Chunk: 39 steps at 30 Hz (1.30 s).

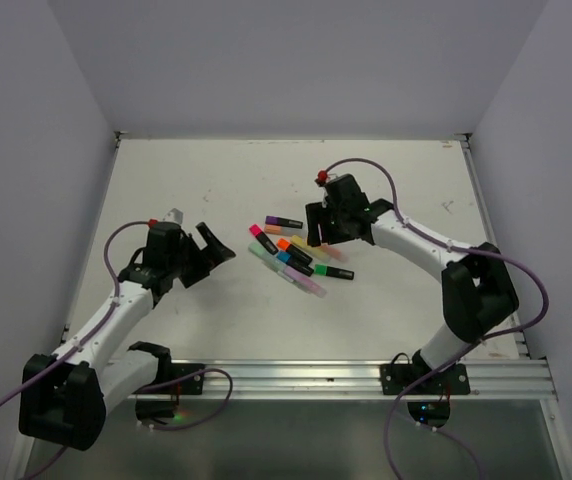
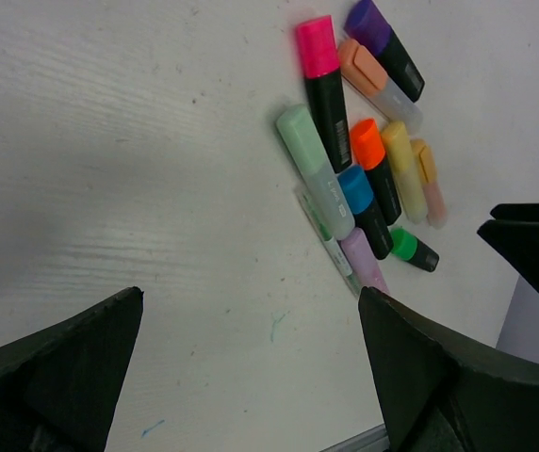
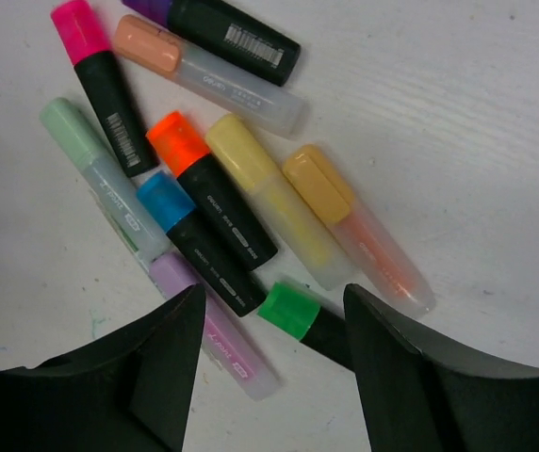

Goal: Open the pen caps

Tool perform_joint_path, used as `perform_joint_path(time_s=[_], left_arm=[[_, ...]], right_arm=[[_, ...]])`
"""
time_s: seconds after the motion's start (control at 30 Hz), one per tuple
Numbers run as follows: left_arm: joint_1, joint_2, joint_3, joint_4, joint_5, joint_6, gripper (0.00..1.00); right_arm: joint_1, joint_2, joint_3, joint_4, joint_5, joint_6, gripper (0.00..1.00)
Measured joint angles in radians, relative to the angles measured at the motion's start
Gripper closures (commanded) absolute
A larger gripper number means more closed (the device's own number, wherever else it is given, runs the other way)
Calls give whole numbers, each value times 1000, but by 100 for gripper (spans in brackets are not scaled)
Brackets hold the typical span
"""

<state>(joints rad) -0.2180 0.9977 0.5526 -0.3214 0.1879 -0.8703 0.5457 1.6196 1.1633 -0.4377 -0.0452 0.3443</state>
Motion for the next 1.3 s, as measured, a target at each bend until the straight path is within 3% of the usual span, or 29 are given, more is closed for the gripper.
perform_joint_path(time_s=[0.27,0.47,0.7,1.3], left_arm=[[0,21,1,56,82,20,2],[0,35,1,87,126,26,3],[0,44,1,108,154,26,3],[0,66,1,127,195,45,3]], right_arm=[[129,-2,-84,39,-3,-58,47],[145,-77,-196,53,-24,-58,52],[254,-155,-270,98,1,-58,56],[250,-78,-272,120,62,-65,59]])
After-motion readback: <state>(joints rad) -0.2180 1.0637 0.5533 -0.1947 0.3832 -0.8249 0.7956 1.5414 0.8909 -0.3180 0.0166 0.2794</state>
